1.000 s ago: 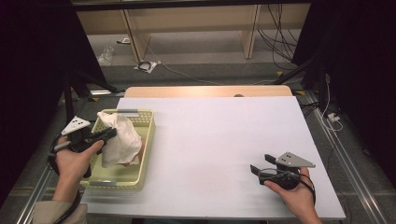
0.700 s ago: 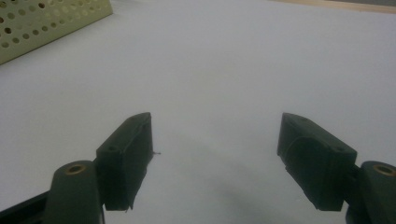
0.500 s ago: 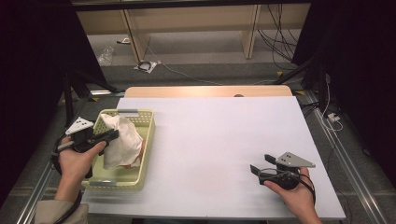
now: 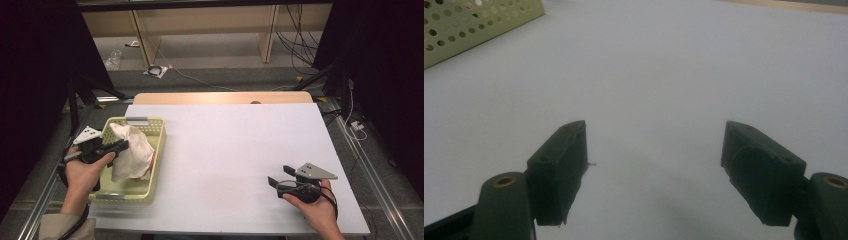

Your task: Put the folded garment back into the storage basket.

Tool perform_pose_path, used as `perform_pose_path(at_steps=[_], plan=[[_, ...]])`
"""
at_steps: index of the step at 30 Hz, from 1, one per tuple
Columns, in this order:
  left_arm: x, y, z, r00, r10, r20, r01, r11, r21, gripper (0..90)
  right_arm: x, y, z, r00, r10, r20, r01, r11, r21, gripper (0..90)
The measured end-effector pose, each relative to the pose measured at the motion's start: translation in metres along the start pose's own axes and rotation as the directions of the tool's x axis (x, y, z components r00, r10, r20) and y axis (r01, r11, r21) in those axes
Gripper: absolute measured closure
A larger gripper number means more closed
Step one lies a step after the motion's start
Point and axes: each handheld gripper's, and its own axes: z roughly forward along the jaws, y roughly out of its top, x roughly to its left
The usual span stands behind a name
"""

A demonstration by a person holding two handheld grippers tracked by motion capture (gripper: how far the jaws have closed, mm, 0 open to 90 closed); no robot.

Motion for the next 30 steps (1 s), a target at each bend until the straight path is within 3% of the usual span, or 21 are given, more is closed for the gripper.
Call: perform_pose_path(at_steps=[30], plan=[[0.002,-0.003,0.013,0.9999,-0.001,0.014,0.0,0.9992,0.04,81.9,0.0,0.0,0.0,1.0,-0.001,0.0,0.001,1.0,0.003,27.5]])
